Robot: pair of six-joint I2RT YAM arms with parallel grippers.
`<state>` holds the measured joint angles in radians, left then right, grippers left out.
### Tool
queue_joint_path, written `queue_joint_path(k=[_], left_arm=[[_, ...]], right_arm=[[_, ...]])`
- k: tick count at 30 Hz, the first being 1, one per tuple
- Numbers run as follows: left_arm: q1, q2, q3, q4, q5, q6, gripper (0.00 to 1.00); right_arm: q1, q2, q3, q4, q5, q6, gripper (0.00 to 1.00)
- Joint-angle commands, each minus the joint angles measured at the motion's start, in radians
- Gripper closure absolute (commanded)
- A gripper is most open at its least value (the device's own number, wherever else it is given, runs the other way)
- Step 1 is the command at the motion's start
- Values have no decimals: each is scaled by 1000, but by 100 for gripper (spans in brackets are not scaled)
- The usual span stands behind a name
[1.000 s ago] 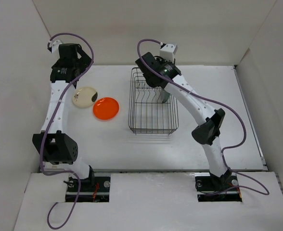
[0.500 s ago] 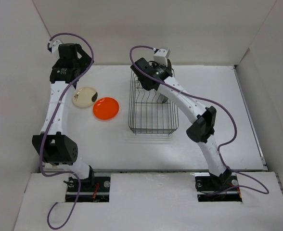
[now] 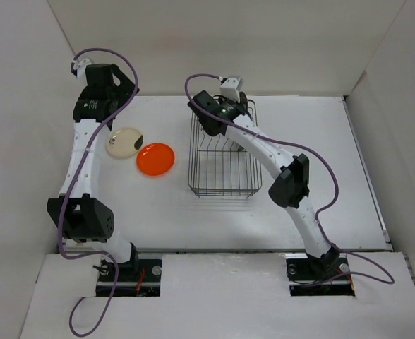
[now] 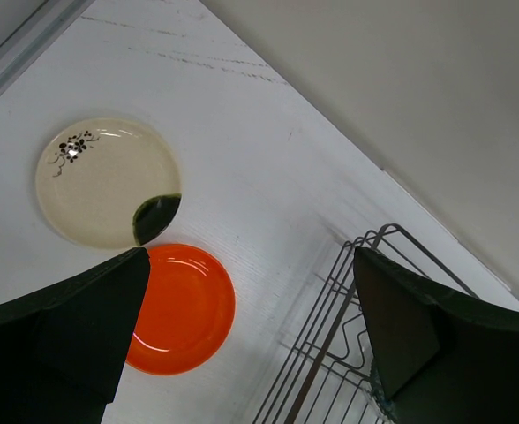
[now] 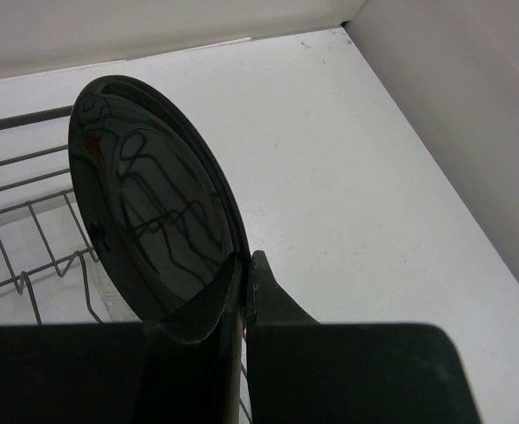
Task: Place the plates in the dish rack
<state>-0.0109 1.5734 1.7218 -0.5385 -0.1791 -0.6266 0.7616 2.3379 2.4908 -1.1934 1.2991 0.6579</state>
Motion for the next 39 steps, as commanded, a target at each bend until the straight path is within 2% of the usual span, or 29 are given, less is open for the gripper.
queue_joint_path(k=[1, 20, 21, 27, 28, 29, 31, 32, 34, 36, 37, 39], left_arm=[[2, -55, 2, 38, 10, -4, 0], [2, -55, 2, 48, 29, -4, 0], [2, -55, 2, 48, 29, -4, 0], [2, -46, 2, 48, 20, 5, 0], [2, -46, 2, 48, 20, 5, 0], [2, -46, 2, 48, 20, 5, 0], [2, -36, 2, 48, 9, 5, 0], [12, -36, 2, 37, 9, 5, 0], [23, -27, 13, 23, -2, 5, 0], [32, -27, 22, 23, -23, 5, 0], [32, -27, 22, 12, -61, 5, 0], [32, -27, 12, 12, -71, -5, 0]], right_arm=[[15, 20, 8, 44, 46, -3, 100], [44, 101, 26, 63, 37, -30, 100], [44, 101, 26, 63, 23, -30, 97], [62, 101, -3, 83, -1, -30, 76], [62, 101, -3, 83, -1, -30, 62], [62, 92, -3, 83, -1, -30, 58], [62, 81, -3, 83, -1, -30, 58], [62, 81, -3, 83, -1, -30, 54], [71, 46, -12, 83, -1, -30, 53], [81, -9, -43, 83, 12, -30, 39], [81, -34, -53, 83, 23, -30, 28], [90, -90, -102, 92, 10, -40, 0]])
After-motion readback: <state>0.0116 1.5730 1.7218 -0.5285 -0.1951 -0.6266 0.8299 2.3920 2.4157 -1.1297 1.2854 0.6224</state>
